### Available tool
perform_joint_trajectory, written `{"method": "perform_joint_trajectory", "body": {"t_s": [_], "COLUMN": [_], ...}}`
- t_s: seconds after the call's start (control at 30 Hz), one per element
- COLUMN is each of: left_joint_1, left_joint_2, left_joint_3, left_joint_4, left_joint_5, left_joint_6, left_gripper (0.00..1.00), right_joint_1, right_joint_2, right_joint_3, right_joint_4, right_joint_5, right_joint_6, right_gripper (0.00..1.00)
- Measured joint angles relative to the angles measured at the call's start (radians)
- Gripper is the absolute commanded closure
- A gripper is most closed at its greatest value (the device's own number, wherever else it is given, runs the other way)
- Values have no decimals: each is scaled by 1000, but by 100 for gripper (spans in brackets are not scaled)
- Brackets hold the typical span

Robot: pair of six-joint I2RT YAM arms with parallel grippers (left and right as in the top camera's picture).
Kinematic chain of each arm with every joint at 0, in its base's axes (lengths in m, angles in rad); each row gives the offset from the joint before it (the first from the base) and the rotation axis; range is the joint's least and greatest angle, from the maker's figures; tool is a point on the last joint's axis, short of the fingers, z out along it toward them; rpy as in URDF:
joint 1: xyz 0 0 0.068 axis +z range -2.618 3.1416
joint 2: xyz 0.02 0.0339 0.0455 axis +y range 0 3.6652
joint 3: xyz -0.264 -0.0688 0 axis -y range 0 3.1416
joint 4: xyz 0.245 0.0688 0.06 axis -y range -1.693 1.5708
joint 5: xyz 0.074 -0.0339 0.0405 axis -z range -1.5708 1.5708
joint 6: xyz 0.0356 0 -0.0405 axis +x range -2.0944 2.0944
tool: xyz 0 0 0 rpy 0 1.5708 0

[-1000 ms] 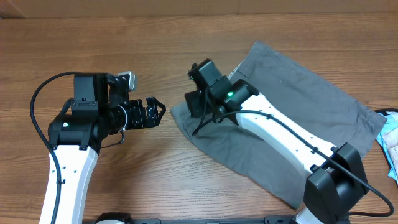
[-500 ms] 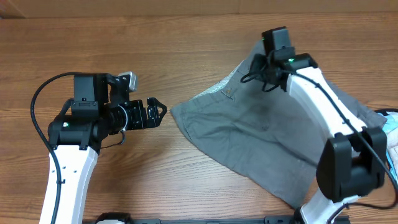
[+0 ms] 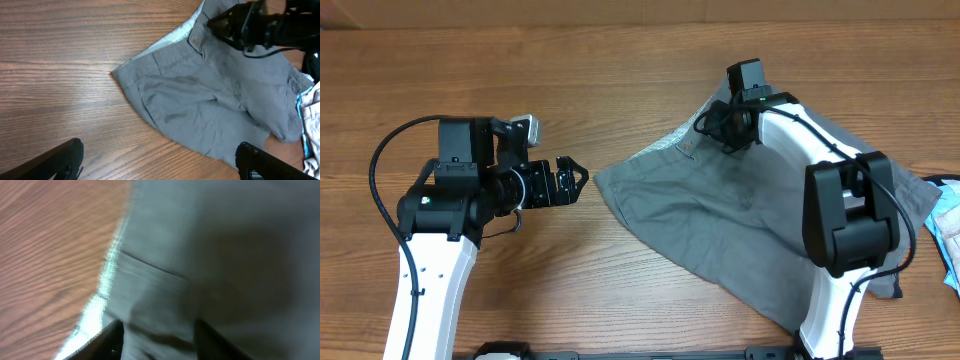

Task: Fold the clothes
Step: 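Grasp the shorts with the right gripper and drag them leftward to center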

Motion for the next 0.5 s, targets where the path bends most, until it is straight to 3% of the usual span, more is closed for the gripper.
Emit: {"method": "perform_joint_trajectory", "body": {"t_s": [0.2, 0.47, 0.5], "left_joint_1": [0, 0, 0], "left_joint_2": [0, 0, 0], "left_joint_3": [0, 0, 0], "left_joint_4": [0, -2, -3], "left_joint_5": [0, -5, -7], "left_joint_6": [3, 4, 4], "left_gripper": [0, 0, 0], "right_joint_1": [70, 354, 393], "right_joint_2": [58, 107, 111], "right_joint_3": [6, 6, 6], "right_joint_4": [127, 311, 330], "right_joint_5": [-110, -204, -213], "right_joint_6": [47, 71, 62], "right_gripper": [96, 95, 86]}}
